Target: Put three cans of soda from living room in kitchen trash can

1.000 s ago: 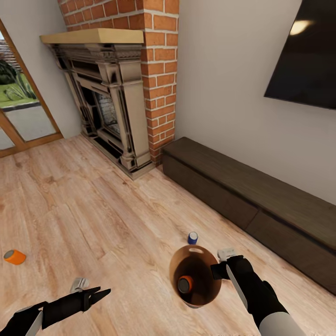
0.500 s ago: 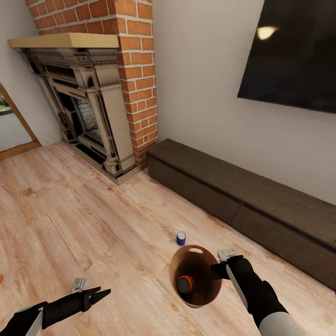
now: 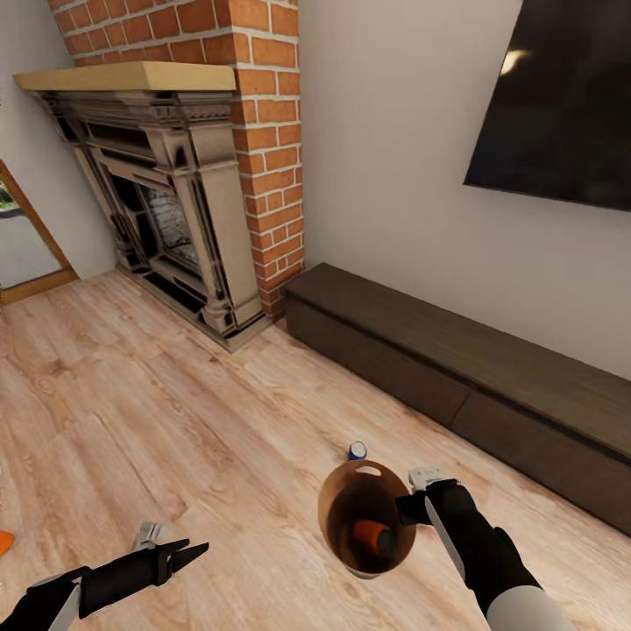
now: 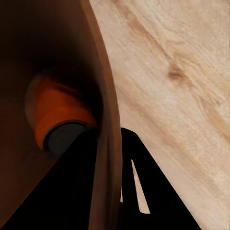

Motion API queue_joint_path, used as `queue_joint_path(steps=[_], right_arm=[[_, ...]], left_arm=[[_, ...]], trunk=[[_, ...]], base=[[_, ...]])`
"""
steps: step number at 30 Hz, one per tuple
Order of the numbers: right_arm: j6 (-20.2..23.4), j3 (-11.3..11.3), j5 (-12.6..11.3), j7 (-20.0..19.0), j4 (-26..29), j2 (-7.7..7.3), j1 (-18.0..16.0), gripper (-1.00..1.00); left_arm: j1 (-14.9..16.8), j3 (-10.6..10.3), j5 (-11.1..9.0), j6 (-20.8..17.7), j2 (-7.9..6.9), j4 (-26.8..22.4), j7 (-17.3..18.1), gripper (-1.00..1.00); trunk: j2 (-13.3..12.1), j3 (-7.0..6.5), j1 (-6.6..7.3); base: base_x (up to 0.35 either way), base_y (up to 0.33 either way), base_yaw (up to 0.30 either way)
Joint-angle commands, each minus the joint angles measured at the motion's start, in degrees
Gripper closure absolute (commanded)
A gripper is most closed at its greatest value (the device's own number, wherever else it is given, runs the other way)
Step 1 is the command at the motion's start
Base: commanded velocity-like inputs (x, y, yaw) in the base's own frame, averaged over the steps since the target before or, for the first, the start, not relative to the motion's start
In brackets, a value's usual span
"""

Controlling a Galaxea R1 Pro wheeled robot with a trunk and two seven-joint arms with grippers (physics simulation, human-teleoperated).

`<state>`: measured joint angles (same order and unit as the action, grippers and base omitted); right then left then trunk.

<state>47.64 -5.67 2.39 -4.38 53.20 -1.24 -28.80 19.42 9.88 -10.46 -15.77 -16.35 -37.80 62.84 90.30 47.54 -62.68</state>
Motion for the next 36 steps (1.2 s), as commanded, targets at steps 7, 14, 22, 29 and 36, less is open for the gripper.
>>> queue_joint_path(steps=[7, 14, 22, 29, 36], right_arm=[[0.29, 0.04, -0.9, -0.37, 1.08, 0.01, -0.03, 1.0], [0.34, 0.04, -0.97, -0.37, 1.57, 0.01, -0.02, 1.0], [0.35, 0.04, -0.99, -0.37, 1.64, 0.01, -0.03, 1.0], [0.35, 0.04, -0.99, -0.37, 1.65, 0.01, -0.03, 1.0], [0.35, 0.04, -0.99, -0.37, 1.65, 0.01, -0.01, 1.0]], left_arm=[[0.0, -0.01, 0.0, 0.04, 0.0, 0.08, 0.0, -1.0], [0.0, -0.02, 0.0, 0.04, 0.0, 0.05, 0.0, -1.0], [0.0, -0.03, 0.04, 0.12, 0.0, 0.07, 0.0, -1.0], [0.0, -0.01, 0.02, 0.13, 0.0, 0.04, 0.0, -1.0], [0.0, -0.03, 0.02, 0.13, 0.0, 0.07, -0.04, -1.0]], trunk=[[0.0, -0.01, 0.0], [0.0, -0.17, 0.0], [0.0, -0.53, 0.0], [0.0, -0.88, 0.0], [0.0, -1.24, 0.0]], base=[[0.115, 0.298, 0.0], [0.099, 0.201, -0.104], [0.017, 0.028, -0.218], [0.001, 0.002, -0.231], [0.0, 0.0, -0.232]])
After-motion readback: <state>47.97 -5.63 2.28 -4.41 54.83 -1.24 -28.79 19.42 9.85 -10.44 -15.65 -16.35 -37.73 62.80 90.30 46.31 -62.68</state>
